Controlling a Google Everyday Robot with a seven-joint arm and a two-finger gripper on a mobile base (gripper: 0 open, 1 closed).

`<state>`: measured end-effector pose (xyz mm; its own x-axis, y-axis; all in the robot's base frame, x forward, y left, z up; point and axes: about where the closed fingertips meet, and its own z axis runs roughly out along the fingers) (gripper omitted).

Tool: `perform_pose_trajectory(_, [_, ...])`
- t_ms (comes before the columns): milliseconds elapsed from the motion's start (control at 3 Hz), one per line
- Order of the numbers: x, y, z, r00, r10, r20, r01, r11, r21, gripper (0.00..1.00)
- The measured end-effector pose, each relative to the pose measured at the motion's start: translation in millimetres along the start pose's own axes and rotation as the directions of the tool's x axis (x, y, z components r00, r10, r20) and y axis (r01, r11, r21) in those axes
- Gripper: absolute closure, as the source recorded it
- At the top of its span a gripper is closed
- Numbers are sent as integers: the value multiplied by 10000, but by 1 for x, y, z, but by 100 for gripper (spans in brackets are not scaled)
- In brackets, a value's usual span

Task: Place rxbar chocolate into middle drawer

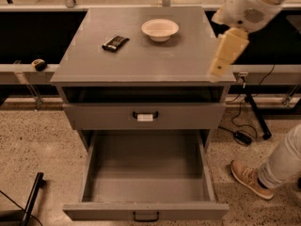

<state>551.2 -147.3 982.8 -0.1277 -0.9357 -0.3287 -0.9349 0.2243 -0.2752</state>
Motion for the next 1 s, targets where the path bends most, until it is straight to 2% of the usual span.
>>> perform_pose_trajectory(333, [-39,-46,18,9978,-45,662,37,9999,112,0])
perform_pose_trajectory(667, [-66,-87,46,9877,580,1450,-629,9976,297,0])
perform_pose_trajectory(1000, [-86,-118,78,9652,1567,2092,-1720,9835,567,0])
